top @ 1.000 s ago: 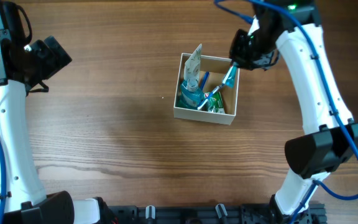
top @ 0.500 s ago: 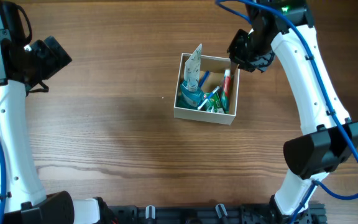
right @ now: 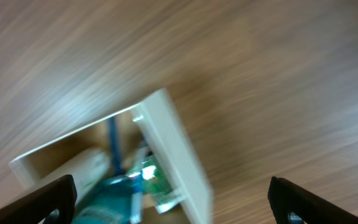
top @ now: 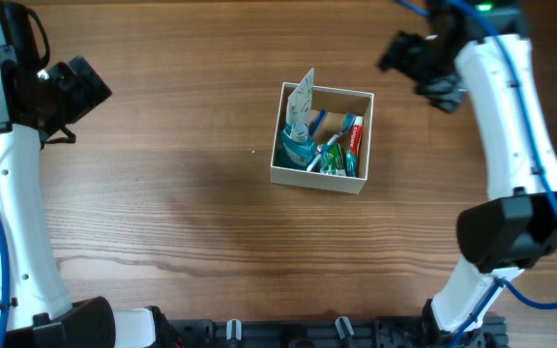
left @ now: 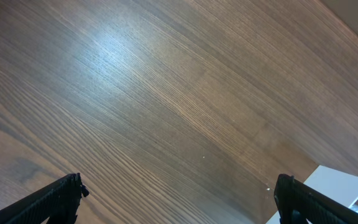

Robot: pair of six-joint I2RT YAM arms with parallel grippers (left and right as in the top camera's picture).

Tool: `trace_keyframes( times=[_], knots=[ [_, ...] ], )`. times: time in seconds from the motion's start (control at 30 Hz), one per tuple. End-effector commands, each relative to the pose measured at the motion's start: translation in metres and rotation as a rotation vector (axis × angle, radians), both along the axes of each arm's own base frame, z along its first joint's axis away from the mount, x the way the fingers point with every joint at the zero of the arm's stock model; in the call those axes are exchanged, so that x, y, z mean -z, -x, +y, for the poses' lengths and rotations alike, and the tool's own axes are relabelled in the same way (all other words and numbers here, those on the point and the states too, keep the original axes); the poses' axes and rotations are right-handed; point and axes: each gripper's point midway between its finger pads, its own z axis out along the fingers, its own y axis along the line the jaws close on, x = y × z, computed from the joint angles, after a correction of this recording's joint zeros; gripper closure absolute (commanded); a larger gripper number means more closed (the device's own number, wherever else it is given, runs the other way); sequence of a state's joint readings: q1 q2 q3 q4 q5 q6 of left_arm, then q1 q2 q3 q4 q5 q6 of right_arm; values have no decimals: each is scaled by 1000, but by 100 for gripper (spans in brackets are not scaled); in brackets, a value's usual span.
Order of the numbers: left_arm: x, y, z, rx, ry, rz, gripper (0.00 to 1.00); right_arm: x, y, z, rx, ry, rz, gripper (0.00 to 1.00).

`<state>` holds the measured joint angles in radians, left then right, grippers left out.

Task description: Pack container

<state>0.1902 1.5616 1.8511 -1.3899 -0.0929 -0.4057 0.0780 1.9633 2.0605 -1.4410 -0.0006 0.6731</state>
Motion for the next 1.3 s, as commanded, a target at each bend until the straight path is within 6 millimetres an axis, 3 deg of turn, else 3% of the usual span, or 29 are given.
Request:
trace_keyframes(
  times=[0.0, 0.17, 0.37, 0.53, 1.27],
  knots=[
    [1, 0, 2, -3, -2, 3, 0, 3, 15, -47, 23, 62, 62, 0],
    [1, 0, 2, -3, -2, 3, 0, 0, 39, -65, 55, 53, 135, 0],
    [1, 0, 2, -3, -2, 3, 0, -29, 46, -41, -98, -41, 47, 0],
    [1, 0, 2, -3, -2, 3, 0, -50, 53, -24, -116, -130, -18, 0],
    [1, 0, 2, -3, -2, 3, 0, -53, 41, -37, -104, -58, -67, 0]
  ],
)
